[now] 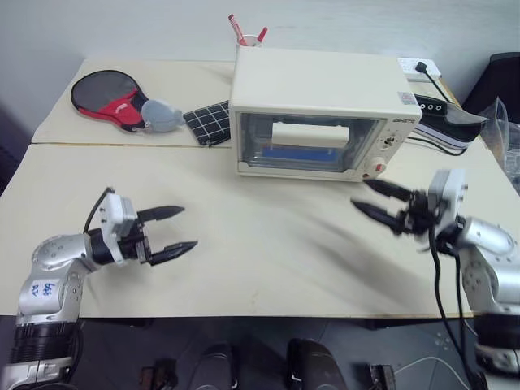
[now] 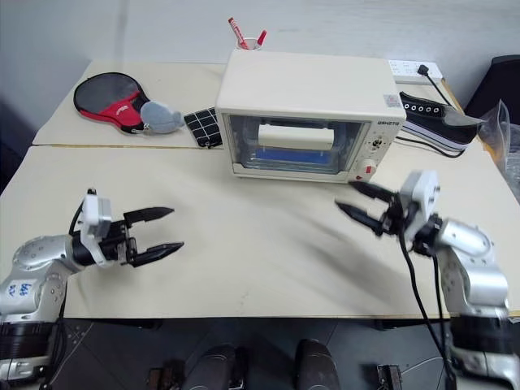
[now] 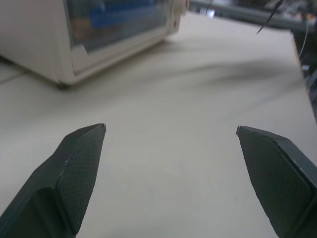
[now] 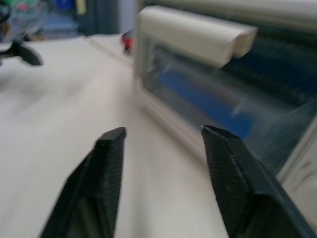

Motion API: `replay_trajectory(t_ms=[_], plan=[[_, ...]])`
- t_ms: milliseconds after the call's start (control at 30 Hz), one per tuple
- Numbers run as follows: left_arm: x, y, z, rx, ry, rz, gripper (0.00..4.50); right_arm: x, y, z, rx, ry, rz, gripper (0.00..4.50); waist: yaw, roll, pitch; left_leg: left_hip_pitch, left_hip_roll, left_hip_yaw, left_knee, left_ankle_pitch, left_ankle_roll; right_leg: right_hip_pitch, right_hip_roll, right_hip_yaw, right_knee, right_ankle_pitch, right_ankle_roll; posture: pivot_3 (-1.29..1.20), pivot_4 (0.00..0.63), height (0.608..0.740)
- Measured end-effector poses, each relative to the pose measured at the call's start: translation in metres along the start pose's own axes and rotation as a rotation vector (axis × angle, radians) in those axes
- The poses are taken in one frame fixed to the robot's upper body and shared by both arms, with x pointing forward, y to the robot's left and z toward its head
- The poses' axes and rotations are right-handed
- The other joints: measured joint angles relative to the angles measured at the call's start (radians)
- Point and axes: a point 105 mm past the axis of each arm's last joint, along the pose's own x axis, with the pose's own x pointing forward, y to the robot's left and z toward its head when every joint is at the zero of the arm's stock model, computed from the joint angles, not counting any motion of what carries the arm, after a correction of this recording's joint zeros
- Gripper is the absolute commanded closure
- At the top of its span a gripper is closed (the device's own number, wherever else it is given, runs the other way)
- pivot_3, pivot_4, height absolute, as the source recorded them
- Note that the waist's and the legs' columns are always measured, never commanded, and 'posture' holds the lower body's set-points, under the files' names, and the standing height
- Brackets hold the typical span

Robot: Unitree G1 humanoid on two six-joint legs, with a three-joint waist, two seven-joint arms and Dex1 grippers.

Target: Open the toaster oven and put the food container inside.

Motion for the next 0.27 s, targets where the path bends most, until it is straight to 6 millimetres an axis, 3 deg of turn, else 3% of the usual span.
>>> replay_trajectory(t_ms=[100, 167, 267], plan=[[-0.008, -0.004, -0.016, 0.042, 0.057, 0.032, 0.0, -0.009, 0.028, -0.016, 0.04, 0.037, 0.04, 0.02, 0.0, 0.0, 0.0, 0.001, 0.0, 0.0, 0.0, 0.0, 0.0, 0.001, 0.0, 0.001, 0.0, 0.0, 0.0, 0.0, 0.15, 0.74], [-0.016, -0.01, -0.031, 0.039, 0.098, 0.053, 0.0, -0.011, 0.049, -0.022, 0.039, 0.046, 0.094, 0.02, -0.002, 0.0, 0.0, 0.002, 0.001, 0.0, -0.001, -0.001, 0.0, 0.001, 0.0, 0.002, 0.0, 0.0, 0.0, 0.0, 0.15, 0.74], [-0.023, -0.019, -0.039, 0.037, 0.117, 0.061, 0.0, -0.014, 0.061, -0.027, -0.012, 0.057, 0.124, 0.02, -0.001, 0.0, 0.0, 0.002, 0.001, 0.0, 0.0, -0.001, 0.0, 0.001, 0.0, 0.002, 0.0, 0.0, 0.0, 0.0, 0.15, 0.74]])
